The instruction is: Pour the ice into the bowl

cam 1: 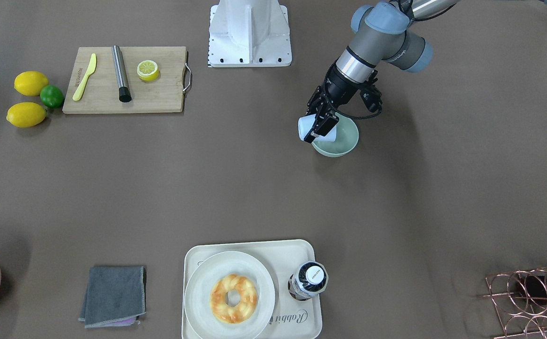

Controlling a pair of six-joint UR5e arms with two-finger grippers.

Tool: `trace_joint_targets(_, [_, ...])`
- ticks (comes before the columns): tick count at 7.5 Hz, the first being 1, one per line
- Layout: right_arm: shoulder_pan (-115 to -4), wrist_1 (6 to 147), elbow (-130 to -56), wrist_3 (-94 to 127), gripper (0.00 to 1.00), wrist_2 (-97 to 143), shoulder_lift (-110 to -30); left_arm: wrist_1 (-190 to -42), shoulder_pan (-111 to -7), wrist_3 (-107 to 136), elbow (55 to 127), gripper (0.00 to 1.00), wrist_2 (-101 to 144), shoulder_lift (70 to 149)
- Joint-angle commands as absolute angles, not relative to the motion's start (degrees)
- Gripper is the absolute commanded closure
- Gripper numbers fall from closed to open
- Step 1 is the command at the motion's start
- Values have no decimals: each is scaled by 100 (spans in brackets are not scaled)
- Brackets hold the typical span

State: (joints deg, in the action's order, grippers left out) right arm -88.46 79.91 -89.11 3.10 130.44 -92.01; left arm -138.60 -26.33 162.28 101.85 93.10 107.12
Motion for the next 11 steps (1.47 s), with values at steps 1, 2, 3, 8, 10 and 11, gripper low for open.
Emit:
trace_joint_targets(1, [-8842,7998,-9044,316,1,13043,-9264,-14563,-2251,16513,10037,37,8536,10433])
trace_joint_targets(2, [-8842,7998,-9044,316,1,13043,-9264,-14668,-2241,16706,10037,37,8386,10433])
trace_joint_targets(3, [-8833,7998,-9035,325,1,13043,-9255,-14747,-2180,16830,10037,37,8167,10424])
trace_joint_targets(8, [-8833,7989,-9044,316,1,13043,-9255,-15845,-2171,17516,9705,37,7209,10257])
trace_joint_targets(10, [-8833,7989,-9044,316,1,13043,-9255,-16154,-2162,17552,9563,37,6997,10257])
trace_joint_targets(11, [-8833,7989,-9027,316,1,13043,-9255,-16163,-2171,17613,9589,37,6987,10257])
